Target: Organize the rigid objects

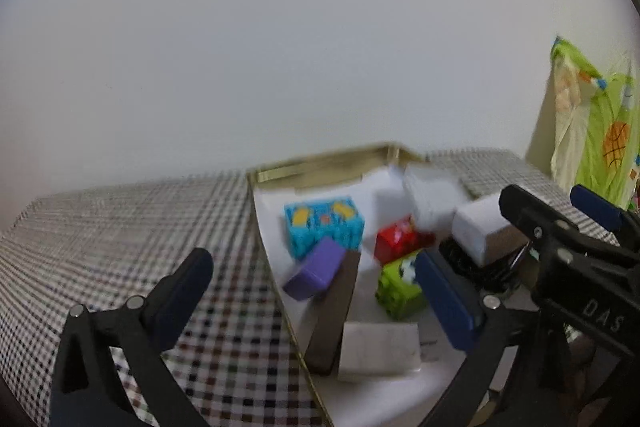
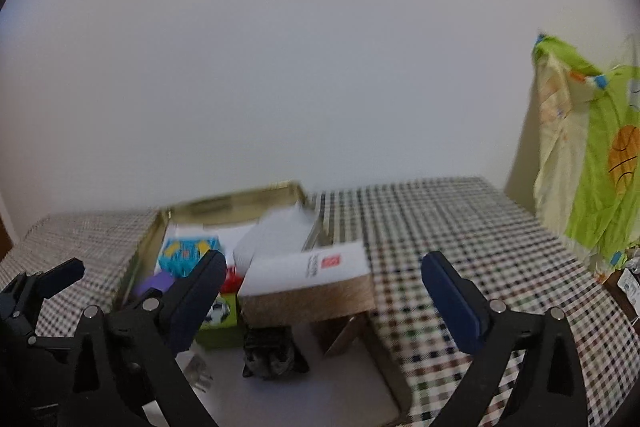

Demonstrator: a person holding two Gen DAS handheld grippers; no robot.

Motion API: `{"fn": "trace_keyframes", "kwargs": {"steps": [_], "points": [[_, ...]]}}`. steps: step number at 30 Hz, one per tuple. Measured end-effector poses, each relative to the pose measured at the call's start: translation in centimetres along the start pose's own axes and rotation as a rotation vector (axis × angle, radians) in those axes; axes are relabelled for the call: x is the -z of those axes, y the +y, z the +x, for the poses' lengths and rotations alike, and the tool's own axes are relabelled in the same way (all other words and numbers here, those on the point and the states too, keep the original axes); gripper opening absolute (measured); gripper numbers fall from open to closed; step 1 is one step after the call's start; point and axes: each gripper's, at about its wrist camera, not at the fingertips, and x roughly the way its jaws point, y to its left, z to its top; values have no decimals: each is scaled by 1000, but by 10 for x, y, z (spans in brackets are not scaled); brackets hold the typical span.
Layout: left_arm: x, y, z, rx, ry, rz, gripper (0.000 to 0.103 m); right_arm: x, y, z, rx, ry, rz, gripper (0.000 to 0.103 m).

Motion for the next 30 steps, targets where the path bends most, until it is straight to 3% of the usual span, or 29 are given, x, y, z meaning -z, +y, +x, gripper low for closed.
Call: {"fn": "trace_keyframes", "kwargs": {"steps": [6, 9, 19, 30], "points": [[5, -18, -25, -23, -111, 100, 103, 0, -8, 0, -8, 5, 46, 100], [6, -18, -33, -19, -143, 103, 103, 0, -11, -9, 35, -29, 58, 100], [9, -1, -42, 7, -129, 25, 103, 6, -16, -35, 157, -108, 110, 100], [18, 11, -58, 17, -174, 24, 103, 18, 18, -62, 196, -157, -2, 100]]}}
